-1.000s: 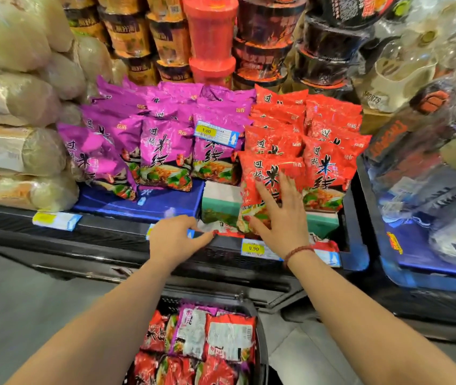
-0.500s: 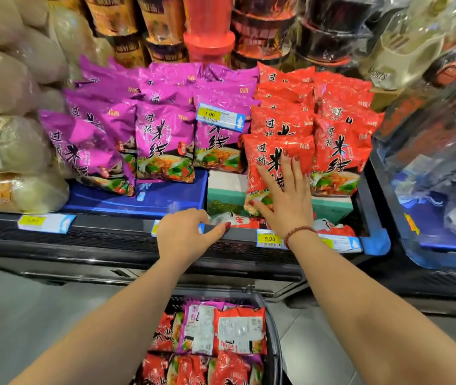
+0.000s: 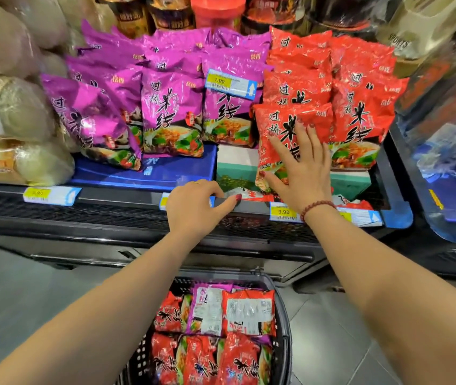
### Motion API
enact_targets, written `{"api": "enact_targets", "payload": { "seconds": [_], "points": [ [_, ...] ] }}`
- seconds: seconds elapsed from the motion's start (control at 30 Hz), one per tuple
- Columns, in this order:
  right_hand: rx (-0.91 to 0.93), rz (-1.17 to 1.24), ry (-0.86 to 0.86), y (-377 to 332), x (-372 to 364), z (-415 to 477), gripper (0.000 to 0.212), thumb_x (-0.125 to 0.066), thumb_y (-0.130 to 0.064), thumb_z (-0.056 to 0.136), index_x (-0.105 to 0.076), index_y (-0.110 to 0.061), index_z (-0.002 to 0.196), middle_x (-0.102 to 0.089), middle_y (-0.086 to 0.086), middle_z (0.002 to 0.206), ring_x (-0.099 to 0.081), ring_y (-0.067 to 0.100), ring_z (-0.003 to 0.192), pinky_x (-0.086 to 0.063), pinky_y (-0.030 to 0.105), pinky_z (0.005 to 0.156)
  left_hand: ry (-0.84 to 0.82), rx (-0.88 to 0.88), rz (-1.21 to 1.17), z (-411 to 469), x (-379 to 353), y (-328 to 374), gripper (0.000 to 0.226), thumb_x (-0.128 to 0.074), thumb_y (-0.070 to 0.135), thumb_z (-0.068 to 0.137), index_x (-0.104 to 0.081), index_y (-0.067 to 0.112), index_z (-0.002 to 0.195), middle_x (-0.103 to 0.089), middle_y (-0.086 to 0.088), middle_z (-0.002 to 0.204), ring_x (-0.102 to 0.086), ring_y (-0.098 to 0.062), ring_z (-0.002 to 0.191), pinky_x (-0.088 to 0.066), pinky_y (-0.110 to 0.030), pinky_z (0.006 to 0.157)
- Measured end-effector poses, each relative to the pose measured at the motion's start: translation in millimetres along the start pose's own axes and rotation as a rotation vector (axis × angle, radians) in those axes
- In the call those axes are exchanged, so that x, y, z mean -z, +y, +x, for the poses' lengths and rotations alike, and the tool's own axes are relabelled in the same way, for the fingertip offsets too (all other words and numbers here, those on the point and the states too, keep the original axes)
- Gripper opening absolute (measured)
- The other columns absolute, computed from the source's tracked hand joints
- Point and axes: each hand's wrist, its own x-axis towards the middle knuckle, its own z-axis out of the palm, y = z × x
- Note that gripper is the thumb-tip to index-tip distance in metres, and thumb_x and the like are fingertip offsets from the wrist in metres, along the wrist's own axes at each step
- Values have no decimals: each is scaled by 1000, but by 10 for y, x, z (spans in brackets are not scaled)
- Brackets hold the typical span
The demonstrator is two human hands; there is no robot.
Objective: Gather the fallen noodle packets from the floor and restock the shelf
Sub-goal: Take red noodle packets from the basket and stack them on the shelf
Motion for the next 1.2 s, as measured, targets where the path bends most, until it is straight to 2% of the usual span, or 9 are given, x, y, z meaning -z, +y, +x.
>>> {"api": "enact_targets", "payload": {
  "seconds": [0.1,0.17,0.27,0.37,0.47,0.6,0.83,1.03,1.2],
  "points": [
    [41,64,121,-10,10,-74,57,-55,-47,90,-40,-31,143,-27,13,155,-20,32,143,-15,55,114,37,-48,-108,-53,-9,-77,40,-55,62,85,-72,25,84,-70,7,84,-63,-18,79,-42,-30,64],
    [70,133,184,-47,28,-192,52,-54,-41,92,-46,-24,140,-36,15,150,-28,33,139,-24,54,113,31,-121,-197,-112,9,-154,42,-52,57,85,-72,21,93,-71,3,92,-63,-21,91,-48,-34,78],
    [103,204,220,-204,90,-488,49,-56,-37,93,-49,-17,137,-42,15,144,-37,34,134,-30,48,110,63,-235,-274,-289,59,-233,38,-58,42,87,-71,12,106,-69,-4,106,-60,-23,105,-44,-34,93],
    [157,253,204,-401,147,-893,50,-57,-36,93,-48,-14,136,-45,15,142,-40,34,132,-31,45,110,136,-313,-281,-638,69,-307,36,-63,31,85,-70,5,110,-66,-11,116,-57,-27,111,-41,-36,98],
    [170,298,141,-584,66,-1370,53,-60,-35,92,-44,-15,138,-45,15,142,-42,33,132,-34,45,109,113,-334,-228,-1095,-50,-459,35,-67,26,85,-69,4,112,-62,-14,125,-55,-31,117,-41,-40,101],
    [106,352,-52,-682,-300,-1992,59,-63,-34,89,-38,-19,140,-43,13,145,-42,33,132,-37,48,106,-64,-260,-207,-1680,-418,-719,39,-62,32,86,-67,6,114,-61,-14,123,-56,-33,114,-43,-42,98],
    [-207,388,-441,-762,-1241,-2903,57,-42,-48,88,-37,-23,138,-43,10,144,-43,35,130,-38,50,107,-356,14,-258,-2575,-1317,-1134,47,-60,39,81,-64,11,119,-61,-9,122,-57,-30,111,-48,-44,93],
    [-300,427,-780,-721,-2035,-3716,65,-66,-37,80,-46,-17,138,-47,10,140,-44,33,127,-38,46,107,-562,206,-297,-3357,-2047,-1329,52,-61,46,78,-61,17,121,-62,-7,123,-58,-31,111,-50,-48,93],
    [-407,461,-981,-667,-2379,-4031,74,-73,-36,80,-38,-18,142,-45,2,142,-37,20,133,-29,35,114,-581,282,-339,-3671,-2326,-1312,58,-58,49,76,-64,14,123,-61,-2,123,-47,-15,117,-40,-29,98]
  ]
}}
